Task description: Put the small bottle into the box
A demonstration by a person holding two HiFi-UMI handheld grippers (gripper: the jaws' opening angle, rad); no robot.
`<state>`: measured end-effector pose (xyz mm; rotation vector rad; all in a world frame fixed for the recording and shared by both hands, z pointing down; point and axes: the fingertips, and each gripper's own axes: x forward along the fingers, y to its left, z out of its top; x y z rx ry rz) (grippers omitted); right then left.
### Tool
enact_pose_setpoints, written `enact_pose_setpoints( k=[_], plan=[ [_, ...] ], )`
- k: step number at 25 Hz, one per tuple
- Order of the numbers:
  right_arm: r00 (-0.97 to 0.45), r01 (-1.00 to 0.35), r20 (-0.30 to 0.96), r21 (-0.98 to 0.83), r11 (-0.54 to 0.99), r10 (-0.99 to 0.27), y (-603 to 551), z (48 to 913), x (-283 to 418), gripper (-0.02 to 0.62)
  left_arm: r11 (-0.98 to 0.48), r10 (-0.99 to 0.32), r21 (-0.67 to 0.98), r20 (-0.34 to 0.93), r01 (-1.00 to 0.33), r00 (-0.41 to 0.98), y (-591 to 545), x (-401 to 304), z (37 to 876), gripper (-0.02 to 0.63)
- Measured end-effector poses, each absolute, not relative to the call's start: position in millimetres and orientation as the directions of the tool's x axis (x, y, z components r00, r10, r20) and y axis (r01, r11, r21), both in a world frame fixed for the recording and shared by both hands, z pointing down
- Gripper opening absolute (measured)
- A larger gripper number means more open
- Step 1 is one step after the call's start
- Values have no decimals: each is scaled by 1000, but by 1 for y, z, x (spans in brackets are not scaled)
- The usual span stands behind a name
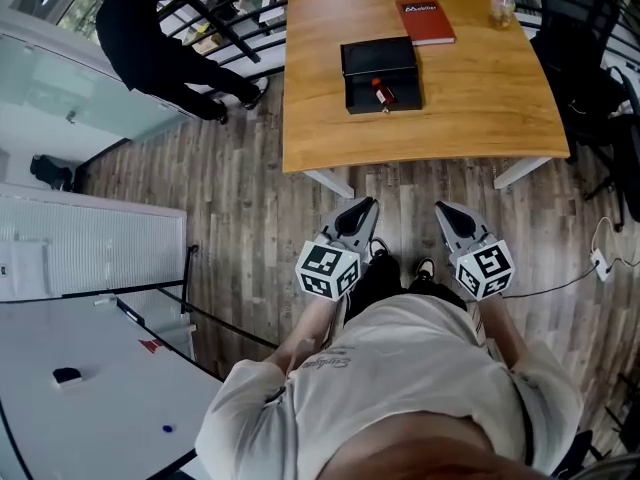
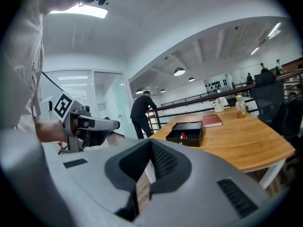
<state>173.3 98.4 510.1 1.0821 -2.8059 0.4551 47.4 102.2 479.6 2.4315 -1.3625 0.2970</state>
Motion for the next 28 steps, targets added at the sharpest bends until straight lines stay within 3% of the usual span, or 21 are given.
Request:
enact_pose_setpoints(
  k=[15, 28],
  plan=[
    [-792, -609, 154, -135, 782, -591, -7, 442, 47, -6, -458, -829, 237, 235, -857, 508, 2, -51, 460, 41],
    [-698, -709, 259, -123, 695, -667, -59, 469, 46, -6, -422, -816, 311, 279, -851, 507, -56, -106, 500, 41]
  ],
)
